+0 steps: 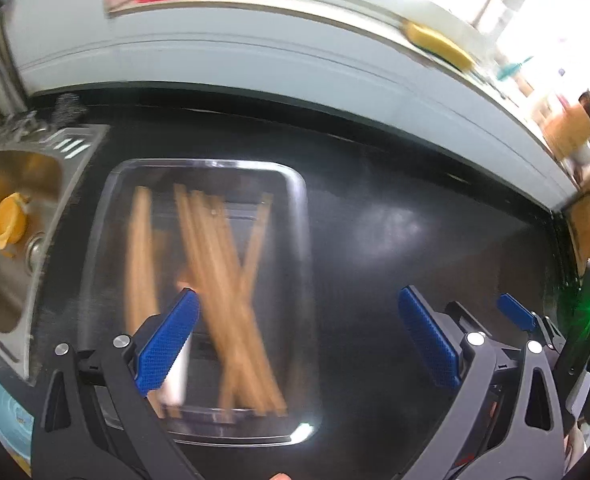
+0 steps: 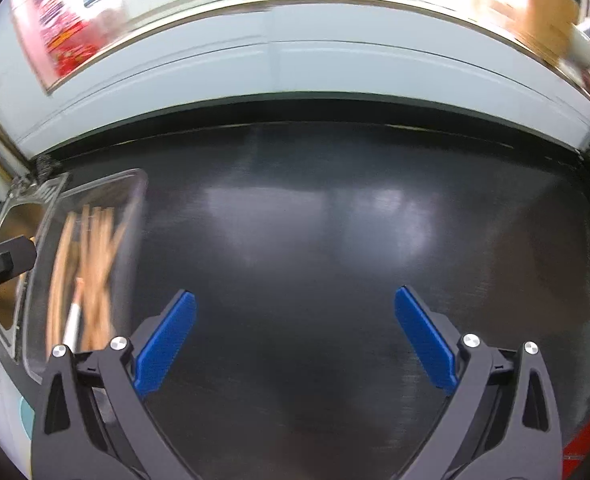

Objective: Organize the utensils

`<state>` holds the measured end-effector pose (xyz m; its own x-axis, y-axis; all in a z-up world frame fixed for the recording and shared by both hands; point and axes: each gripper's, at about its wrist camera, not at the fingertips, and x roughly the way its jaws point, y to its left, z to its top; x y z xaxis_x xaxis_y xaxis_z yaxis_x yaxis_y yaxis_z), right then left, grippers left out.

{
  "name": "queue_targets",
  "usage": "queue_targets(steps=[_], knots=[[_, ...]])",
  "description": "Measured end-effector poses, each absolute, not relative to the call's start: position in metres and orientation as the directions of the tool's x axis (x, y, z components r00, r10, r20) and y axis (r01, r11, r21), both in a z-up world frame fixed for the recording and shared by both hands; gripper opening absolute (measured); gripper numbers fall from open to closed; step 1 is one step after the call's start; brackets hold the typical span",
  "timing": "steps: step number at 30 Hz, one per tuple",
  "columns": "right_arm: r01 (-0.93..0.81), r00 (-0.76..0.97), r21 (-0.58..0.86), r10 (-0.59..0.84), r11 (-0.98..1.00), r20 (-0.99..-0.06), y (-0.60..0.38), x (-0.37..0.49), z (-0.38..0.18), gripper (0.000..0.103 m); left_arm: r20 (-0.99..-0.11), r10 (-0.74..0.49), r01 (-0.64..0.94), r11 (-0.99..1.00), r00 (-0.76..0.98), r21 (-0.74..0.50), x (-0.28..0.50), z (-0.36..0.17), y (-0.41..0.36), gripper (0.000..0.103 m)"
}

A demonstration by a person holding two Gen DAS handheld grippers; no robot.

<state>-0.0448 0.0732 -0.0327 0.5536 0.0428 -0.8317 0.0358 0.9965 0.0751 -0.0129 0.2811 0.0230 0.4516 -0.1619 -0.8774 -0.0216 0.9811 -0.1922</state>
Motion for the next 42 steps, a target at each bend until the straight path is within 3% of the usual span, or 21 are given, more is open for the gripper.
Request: queue_targets(steps=[12,20,25,33,42], knots=[[0.128,0.507,0.090,0.013,0.988,-0.862,-0.074,-0.060,-0.037,0.096,-0.908,-0.154,0.131,0.985,0.391,-0.111,-0.016,-0.003,0.104,0.097],[0.099,0.479,0.100,0.040,0.990,-0.877,-0.146,-0.068,-0.044,0.096,-0.922,-0.141,0.107,0.988,0.361,-0.110,-0.026,-0.020,0.026,0.097],[0.079,0.468,0.111,0.062,0.991,-0.881,-0.174,-0.072,-0.049,0.096,-0.933,-0.129,0.046,0.992,0.335,-0.120,-0.036,-0.026,0.006,0.097],[0.062,0.447,0.159,0.114,0.985,-0.887,-0.194,-0.080,-0.058,0.096,-0.931,0.017,0.028,0.999,0.364,0.029,-0.048,-0.026,-0.012,0.097],[0.084,0.437,0.180,0.126,0.980,-0.890,-0.192,-0.090,-0.064,0.096,-0.933,0.026,0.042,0.998,0.359,0.044,-0.048,-0.029,-0.010,0.097]])
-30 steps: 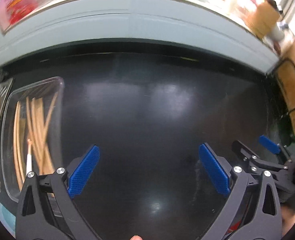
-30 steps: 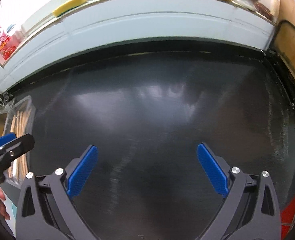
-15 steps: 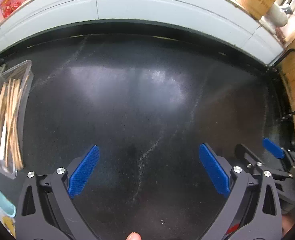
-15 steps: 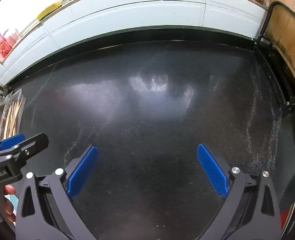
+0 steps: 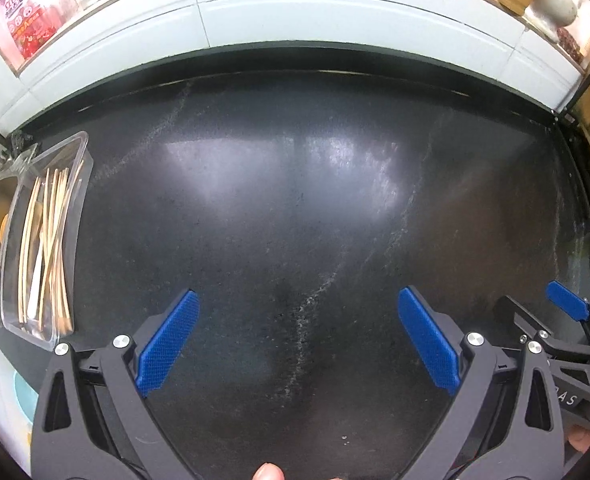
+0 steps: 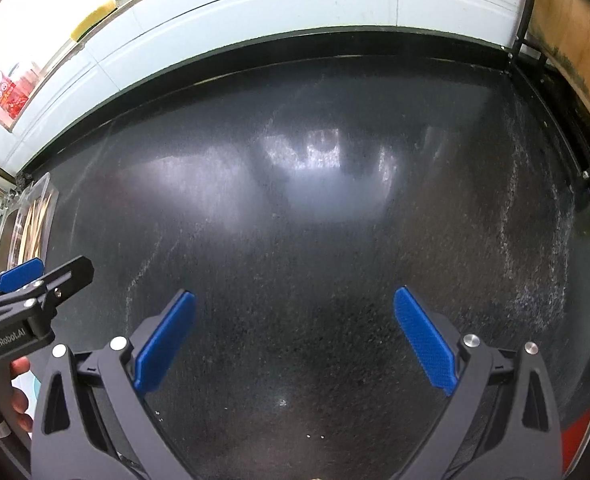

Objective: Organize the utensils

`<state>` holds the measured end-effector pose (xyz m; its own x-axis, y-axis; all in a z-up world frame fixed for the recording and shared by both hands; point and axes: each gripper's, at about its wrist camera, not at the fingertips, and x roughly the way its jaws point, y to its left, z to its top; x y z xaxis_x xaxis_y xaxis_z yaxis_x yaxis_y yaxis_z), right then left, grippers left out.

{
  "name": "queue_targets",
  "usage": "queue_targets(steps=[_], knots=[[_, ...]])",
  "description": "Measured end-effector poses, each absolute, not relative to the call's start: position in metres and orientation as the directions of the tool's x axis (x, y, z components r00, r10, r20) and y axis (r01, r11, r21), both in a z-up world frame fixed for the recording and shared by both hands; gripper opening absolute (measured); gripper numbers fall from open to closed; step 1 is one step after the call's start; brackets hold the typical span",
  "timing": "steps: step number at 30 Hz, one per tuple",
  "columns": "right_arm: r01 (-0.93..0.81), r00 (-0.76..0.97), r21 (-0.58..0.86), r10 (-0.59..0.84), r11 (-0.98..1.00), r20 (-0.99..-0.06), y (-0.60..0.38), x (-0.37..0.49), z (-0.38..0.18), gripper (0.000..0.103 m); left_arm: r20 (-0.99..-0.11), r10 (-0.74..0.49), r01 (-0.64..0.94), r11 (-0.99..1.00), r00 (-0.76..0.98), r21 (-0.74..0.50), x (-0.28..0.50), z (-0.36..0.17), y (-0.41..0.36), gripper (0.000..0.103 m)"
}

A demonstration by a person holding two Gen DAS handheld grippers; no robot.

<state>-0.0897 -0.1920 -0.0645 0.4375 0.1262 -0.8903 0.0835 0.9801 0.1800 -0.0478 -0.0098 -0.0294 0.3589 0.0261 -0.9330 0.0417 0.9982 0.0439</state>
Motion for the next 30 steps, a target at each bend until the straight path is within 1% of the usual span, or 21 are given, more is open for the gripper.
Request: queue_targets(steps=[4,10,15,25,30], knots=[[0.091,0.439,0.174,0.117,0.981,-0.891,-0.187,-0.091,-0.063,0.096,-0.938,0.045,0.036,0.997,0.345,0.061,-0.047,-0.036,-0.007,0.097],[0.109,0.434,0.153,0.091,0.982,-0.896,-0.176,-0.089,-0.064,0.096,-0.946,0.032,0.027,0.999,0.323,0.043,-0.040,-0.044,0.006,0.097],[0.124,0.432,0.142,0.075,0.982,-0.899,-0.171,-0.087,-0.065,0.096,-0.949,0.028,0.052,0.998,0.314,0.047,-0.037,-0.050,0.008,0.097],[0.150,0.428,0.120,0.045,0.981,-0.903,-0.162,-0.081,-0.065,0.096,-0.947,0.001,0.055,0.998,0.321,0.019,-0.031,-0.050,0.011,0.097],[0.138,0.427,0.115,0.045,0.984,-0.903,-0.159,-0.077,-0.066,0.096,-0.944,0.040,0.050,0.997,0.328,0.060,-0.029,-0.052,0.014,0.097]])
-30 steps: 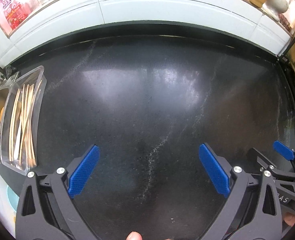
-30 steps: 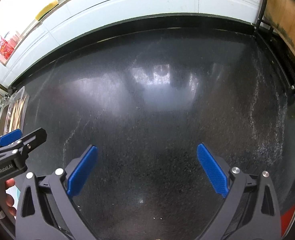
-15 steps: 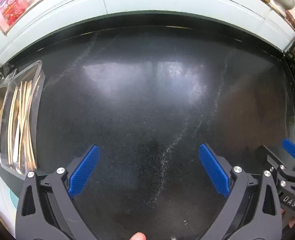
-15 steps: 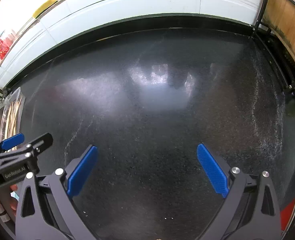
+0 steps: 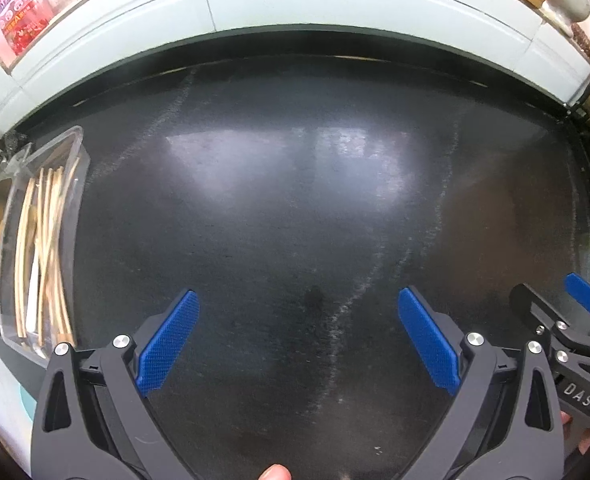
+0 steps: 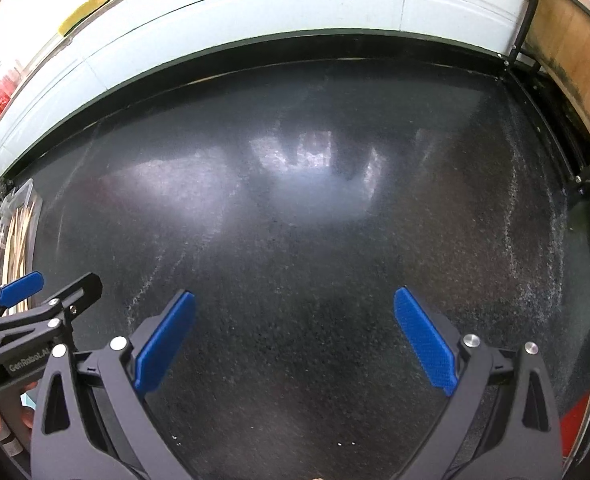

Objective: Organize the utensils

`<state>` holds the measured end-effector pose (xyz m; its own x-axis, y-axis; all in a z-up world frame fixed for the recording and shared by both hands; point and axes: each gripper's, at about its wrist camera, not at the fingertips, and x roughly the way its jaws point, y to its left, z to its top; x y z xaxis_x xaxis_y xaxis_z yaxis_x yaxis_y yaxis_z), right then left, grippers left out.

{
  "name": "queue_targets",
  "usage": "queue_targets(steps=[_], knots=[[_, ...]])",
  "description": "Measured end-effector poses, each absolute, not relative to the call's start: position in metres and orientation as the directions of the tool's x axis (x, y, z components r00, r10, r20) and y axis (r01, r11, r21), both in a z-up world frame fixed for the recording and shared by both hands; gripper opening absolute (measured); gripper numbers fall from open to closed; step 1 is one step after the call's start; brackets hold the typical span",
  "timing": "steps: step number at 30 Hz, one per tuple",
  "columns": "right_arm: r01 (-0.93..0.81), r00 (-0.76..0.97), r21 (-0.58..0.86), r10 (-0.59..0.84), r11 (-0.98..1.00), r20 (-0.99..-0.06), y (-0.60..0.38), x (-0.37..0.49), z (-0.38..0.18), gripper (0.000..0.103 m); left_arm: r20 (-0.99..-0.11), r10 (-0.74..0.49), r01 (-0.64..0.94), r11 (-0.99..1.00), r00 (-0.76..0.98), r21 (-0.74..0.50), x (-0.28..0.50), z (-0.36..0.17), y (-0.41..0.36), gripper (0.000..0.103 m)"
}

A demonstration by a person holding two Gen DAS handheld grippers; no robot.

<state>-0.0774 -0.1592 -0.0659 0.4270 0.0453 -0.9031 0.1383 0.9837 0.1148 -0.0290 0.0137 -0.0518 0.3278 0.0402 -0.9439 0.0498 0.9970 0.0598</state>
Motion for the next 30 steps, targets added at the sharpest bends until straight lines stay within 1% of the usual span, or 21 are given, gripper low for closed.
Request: queue_targets(steps=[11,22,30], knots=[[0.096,0.426,0.111,0.060,0.989,-0.903,-0.144,-0.067,-0.067,0.096,-0.949,0.079,0.041,0.995,0.304,0.096,-0.028,-0.060,0.023,0.097],[0.085,0.430,0.063,0.020,0.994,-0.903,-0.132,-0.072,-0.064,0.096,-0.955,0.036,0.029,0.998,0.296,0.047,-0.029,-0.061,0.036,0.097],[0.081,0.419,0.063,0.024,0.995,-0.908,-0.131,-0.074,-0.066,0.096,-0.956,0.045,0.022,0.998,0.290,0.054,-0.031,-0.062,0.035,0.097]])
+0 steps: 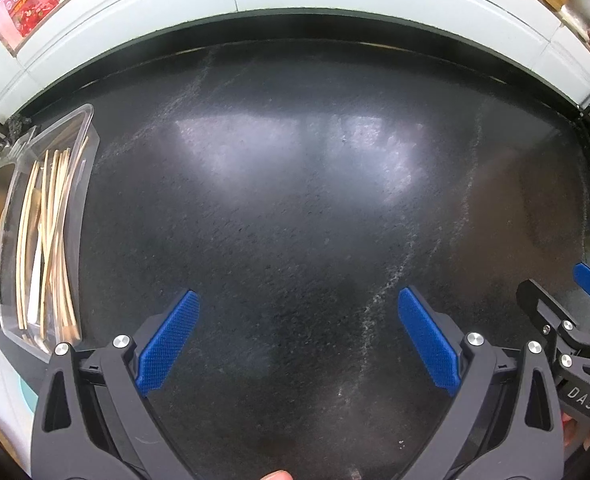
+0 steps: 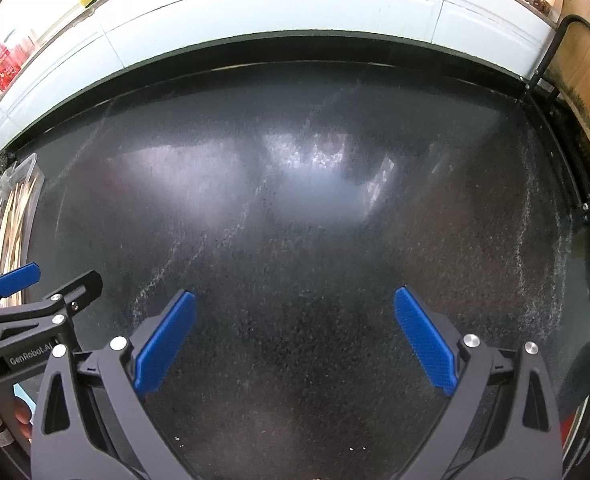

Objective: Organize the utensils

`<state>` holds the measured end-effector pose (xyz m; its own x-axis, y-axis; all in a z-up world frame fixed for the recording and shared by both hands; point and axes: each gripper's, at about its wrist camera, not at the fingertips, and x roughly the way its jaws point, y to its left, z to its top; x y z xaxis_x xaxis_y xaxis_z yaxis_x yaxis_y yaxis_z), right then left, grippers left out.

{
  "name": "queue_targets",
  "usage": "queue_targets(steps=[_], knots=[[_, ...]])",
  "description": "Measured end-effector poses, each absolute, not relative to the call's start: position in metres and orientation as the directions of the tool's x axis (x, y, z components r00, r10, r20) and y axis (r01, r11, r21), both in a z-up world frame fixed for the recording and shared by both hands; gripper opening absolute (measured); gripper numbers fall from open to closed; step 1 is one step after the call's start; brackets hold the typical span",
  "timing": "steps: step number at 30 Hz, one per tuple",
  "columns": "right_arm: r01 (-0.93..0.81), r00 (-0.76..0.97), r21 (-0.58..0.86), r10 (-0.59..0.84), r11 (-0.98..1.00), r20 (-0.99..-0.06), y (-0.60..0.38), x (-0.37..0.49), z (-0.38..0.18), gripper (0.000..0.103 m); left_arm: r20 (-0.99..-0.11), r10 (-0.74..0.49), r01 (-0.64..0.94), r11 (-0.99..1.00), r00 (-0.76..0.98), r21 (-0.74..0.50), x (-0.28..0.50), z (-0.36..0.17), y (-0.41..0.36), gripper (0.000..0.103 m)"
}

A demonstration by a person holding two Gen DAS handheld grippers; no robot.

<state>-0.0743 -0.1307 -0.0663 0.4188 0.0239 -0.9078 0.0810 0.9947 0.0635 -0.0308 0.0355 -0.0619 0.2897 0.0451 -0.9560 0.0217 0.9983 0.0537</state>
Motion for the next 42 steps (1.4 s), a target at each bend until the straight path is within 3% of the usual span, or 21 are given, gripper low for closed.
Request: queue_targets(steps=[42], knots=[[0.099,0.414,0.095,0.046,0.990,-0.909,-0.143,-0.069,-0.068,0.096,-0.938,0.054,0.042,0.996,0.344,0.073,-0.030,-0.052,0.017,0.097]])
